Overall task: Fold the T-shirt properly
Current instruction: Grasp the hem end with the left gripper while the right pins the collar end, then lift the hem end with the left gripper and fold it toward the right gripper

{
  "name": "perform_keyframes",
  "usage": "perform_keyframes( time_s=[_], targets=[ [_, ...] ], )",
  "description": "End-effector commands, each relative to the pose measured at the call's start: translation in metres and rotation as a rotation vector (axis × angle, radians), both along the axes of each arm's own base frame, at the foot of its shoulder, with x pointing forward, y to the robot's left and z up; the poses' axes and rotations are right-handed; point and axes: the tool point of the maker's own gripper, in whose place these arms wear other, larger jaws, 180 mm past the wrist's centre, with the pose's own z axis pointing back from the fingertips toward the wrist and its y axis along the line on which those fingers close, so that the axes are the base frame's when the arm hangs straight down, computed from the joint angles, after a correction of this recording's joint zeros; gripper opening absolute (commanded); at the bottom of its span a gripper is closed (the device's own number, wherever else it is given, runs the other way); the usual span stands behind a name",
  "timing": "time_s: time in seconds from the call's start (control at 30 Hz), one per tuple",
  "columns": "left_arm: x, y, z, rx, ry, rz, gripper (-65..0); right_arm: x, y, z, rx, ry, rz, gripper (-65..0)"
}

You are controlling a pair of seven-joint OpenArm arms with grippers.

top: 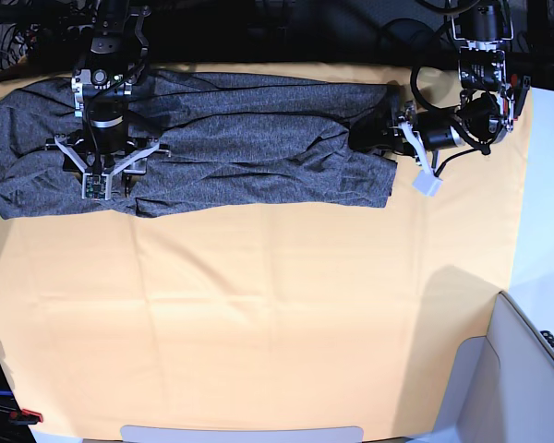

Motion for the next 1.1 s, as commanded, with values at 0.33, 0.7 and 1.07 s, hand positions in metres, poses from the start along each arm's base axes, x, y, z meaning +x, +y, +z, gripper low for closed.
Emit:
perform_keyframes(
  time_s=[0.33, 0.7, 1.07],
  targets=[
    [-0.003, -0.012, -0.005, -0.046, 0.038, 0.003, -38.8, 0.005, 0.001, 0.011, -0.004, -0.044, 0.003, -33.5],
    [0.005, -0.01, -0.01, -0.059, 0.059, 0.023, -43.4, 0.002, -0.001, 0.008, -0.005, -0.032, -0.002, -33.5],
    [0.001, -0.018, -0.013, -0.067, 0.071, 0.007, -64.2, 0.001, -0.002, 0.007, -0.004, -0.03, -0.006, -33.6]
  ],
)
